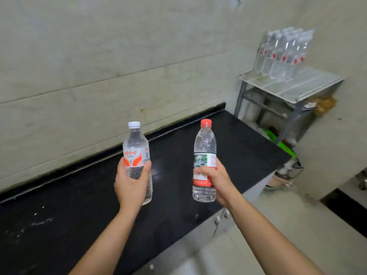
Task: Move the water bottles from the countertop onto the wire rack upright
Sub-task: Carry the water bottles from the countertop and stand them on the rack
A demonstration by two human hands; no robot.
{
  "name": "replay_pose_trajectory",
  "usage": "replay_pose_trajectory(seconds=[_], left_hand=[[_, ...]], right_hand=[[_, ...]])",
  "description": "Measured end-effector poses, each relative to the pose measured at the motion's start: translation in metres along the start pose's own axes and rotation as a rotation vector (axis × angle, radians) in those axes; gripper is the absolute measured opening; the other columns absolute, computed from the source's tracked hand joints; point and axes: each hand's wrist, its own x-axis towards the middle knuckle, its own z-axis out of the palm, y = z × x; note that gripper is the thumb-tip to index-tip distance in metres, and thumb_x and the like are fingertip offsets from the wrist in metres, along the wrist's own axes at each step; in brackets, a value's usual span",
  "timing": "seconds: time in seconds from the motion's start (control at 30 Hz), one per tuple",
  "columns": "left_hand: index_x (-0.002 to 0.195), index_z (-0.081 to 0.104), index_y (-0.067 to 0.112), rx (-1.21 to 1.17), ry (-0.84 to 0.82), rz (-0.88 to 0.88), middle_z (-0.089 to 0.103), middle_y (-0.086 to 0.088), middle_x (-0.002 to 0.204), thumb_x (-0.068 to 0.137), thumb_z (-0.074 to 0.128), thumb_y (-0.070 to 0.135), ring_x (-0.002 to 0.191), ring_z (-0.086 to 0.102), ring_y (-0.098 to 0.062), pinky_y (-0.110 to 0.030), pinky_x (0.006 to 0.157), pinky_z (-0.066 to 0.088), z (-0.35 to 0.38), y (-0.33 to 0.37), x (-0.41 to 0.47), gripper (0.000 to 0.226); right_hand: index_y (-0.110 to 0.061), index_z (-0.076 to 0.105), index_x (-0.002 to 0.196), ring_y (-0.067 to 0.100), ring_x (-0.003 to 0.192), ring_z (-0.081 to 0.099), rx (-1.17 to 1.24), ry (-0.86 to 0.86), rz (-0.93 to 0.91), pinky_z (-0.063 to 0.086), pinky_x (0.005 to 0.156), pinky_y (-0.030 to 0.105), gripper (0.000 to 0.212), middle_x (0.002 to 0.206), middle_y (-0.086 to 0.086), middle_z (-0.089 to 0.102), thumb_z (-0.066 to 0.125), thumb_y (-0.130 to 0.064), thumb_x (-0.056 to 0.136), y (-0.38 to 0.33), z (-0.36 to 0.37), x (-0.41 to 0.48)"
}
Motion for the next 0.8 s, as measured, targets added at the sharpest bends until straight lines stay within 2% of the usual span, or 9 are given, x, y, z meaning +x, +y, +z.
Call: replay_pose_trajectory(seconds=[0.13,0.23,0.33,0.4,0.47,0.53,0.6,0.7,0.8], left_hand=[[0.105,0.058,0.040,-0.017,-0.143,0.034,0.068,0.021,0.090,0.082,0.080,0.031,0.080,0.063,0.013,-0.022,0.076,0.049,0.090,0.045,-0.064,0.033],[0.106,0.060,0.038,-0.022,-0.246,0.053,0.069,0.019,0.092,0.082,0.080,0.031,0.081,0.063,0.014,-0.021,0.076,0.049,0.148,0.071,-0.099,0.033],[0.115,0.062,0.031,-0.012,-0.331,0.083,0.071,0.015,0.098,0.081,0.081,0.032,0.085,0.065,0.010,-0.026,0.082,0.052,0.203,0.091,-0.119,0.038],[0.118,0.062,0.031,-0.003,-0.390,0.095,0.071,0.014,0.101,0.081,0.081,0.034,0.088,0.067,0.006,-0.030,0.086,0.054,0.248,0.103,-0.126,0.042],[0.118,0.062,0.031,-0.007,-0.434,0.119,0.071,0.013,0.101,0.081,0.081,0.033,0.089,0.067,0.004,-0.033,0.088,0.054,0.293,0.112,-0.131,0.041],[0.118,0.062,0.029,-0.027,-0.465,0.138,0.071,0.011,0.102,0.081,0.080,0.032,0.091,0.068,0.000,-0.036,0.089,0.055,0.341,0.117,-0.133,0.041],[0.121,0.062,0.027,-0.057,-0.487,0.132,0.071,0.010,0.103,0.081,0.081,0.032,0.093,0.068,-0.005,-0.038,0.090,0.056,0.394,0.122,-0.134,0.044],[0.117,0.063,0.030,-0.108,-0.525,0.124,0.071,0.011,0.101,0.081,0.081,0.031,0.093,0.069,-0.006,-0.040,0.089,0.056,0.476,0.137,-0.132,0.041],[0.115,0.064,0.030,-0.144,-0.554,0.122,0.072,0.009,0.101,0.080,0.081,0.033,0.093,0.070,-0.010,-0.045,0.088,0.057,0.549,0.162,-0.123,0.039]], right_hand=[[-0.009,0.062,0.114,0.026,0.082,0.069,0.052,0.130,-0.049,0.059,0.072,0.038,0.054,0.097,0.022,0.071,0.077,-0.015,0.063,-0.024,-0.110,-0.033],[-0.007,0.060,0.120,0.028,0.085,0.070,0.122,0.258,-0.081,0.060,0.076,0.042,0.069,0.110,0.027,0.070,0.080,-0.020,0.055,-0.037,-0.178,-0.045],[-0.001,0.056,0.124,0.025,0.075,0.071,0.288,0.337,-0.076,0.058,0.067,0.036,0.080,0.102,0.022,0.072,0.086,-0.027,0.054,-0.053,-0.237,-0.049],[-0.006,0.062,0.116,0.022,0.065,0.070,0.442,0.326,-0.050,0.058,0.060,0.032,0.068,0.087,0.015,0.070,0.091,-0.035,0.062,-0.070,-0.277,-0.049],[-0.011,0.067,0.095,0.023,0.058,0.067,0.537,0.319,-0.010,0.059,0.058,0.031,0.048,0.078,0.014,0.069,0.083,-0.047,0.068,-0.083,-0.316,-0.045],[-0.012,0.069,0.084,0.027,0.058,0.065,0.577,0.353,0.013,0.057,0.063,0.035,0.048,0.079,0.016,0.069,0.082,-0.055,0.066,-0.094,-0.354,-0.036],[-0.011,0.067,0.089,0.029,0.059,0.066,0.593,0.377,0.008,0.057,0.064,0.036,0.058,0.082,0.019,0.069,0.088,-0.056,0.059,-0.106,-0.392,-0.024],[-0.009,0.066,0.090,0.023,0.053,0.064,0.591,0.433,-0.019,0.056,0.052,0.031,0.048,0.081,0.019,0.066,0.078,-0.050,0.068,-0.136,-0.447,0.001],[-0.007,0.067,0.092,0.023,0.054,0.063,0.618,0.462,-0.014,0.056,0.053,0.031,0.050,0.082,0.017,0.068,0.074,-0.051,0.070,-0.171,-0.499,0.025]])
